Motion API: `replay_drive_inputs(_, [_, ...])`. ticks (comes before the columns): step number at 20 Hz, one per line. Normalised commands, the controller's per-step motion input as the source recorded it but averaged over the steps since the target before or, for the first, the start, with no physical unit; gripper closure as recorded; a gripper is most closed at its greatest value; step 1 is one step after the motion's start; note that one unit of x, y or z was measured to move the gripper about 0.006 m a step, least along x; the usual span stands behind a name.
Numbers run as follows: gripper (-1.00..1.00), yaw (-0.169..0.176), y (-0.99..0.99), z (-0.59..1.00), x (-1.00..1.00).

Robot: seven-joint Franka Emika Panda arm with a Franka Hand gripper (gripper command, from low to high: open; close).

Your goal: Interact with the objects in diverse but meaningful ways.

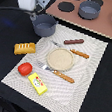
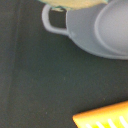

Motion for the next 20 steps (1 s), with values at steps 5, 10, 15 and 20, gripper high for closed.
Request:
replay_drive_inputs(5, [-1.00,0.012,-0.54,-0.25,0.12])
replay_drive_inputs(10, [-1.00,0.038,-0.24,-0.31,0.05])
replay_drive_inputs(15, [-1.00,0.102,-0.13,-0.36,0.01])
replay_drive_inputs(20, [-1.00,0.110,-0.18,-0.45,0.00])
